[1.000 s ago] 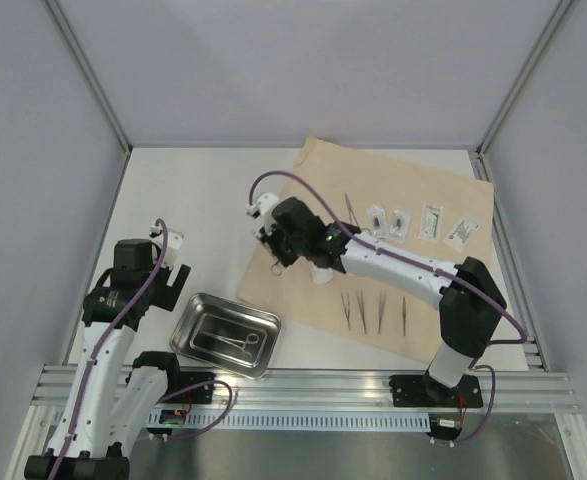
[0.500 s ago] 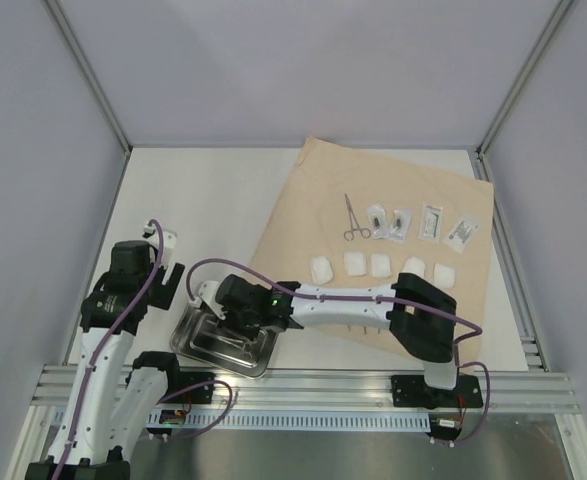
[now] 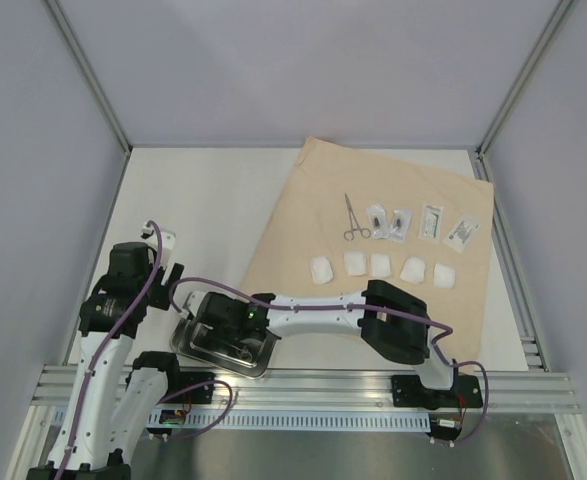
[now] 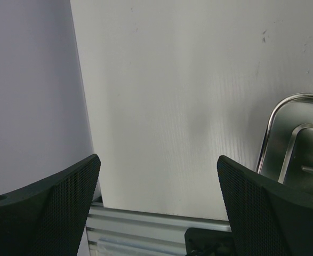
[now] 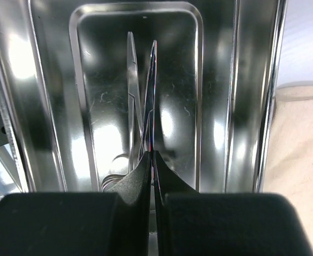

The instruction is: Prepare the surgical pack

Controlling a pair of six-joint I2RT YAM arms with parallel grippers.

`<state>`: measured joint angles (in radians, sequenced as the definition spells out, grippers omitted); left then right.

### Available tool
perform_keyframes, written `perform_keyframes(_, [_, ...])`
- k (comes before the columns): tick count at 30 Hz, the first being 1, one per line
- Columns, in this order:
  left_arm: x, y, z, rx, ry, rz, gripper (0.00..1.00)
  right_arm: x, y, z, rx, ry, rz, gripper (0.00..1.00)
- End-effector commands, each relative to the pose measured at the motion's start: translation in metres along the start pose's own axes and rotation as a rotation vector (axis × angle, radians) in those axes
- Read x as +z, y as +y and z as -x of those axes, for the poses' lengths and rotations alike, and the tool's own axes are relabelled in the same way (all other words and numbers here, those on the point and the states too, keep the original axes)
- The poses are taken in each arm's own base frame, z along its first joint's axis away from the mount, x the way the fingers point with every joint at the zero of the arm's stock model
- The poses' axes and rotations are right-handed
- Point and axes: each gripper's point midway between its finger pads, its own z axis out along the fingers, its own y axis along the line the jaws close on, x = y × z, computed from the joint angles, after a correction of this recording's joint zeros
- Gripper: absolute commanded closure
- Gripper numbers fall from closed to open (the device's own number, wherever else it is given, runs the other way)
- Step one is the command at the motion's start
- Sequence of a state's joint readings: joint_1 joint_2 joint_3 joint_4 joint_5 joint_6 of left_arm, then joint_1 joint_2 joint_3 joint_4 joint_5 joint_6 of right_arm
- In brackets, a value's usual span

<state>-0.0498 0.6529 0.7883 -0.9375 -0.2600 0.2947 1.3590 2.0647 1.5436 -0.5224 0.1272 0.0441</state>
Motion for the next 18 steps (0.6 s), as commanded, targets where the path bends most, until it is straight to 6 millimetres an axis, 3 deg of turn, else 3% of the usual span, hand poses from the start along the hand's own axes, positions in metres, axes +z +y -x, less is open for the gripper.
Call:
perform_keyframes(1, [-0.003,0.006,0.01,-0.029,-0.045,0.022,0.0,0.001,-0.003,0.004,-0.036,0.004,-0.058,1.0])
perform_keyframes(18, [-0.001,0.005,0.01,-0.026,-0.049,0.021,0.0,0.002,0.012,0.0,-0.113,0.013,-0.027,1.0])
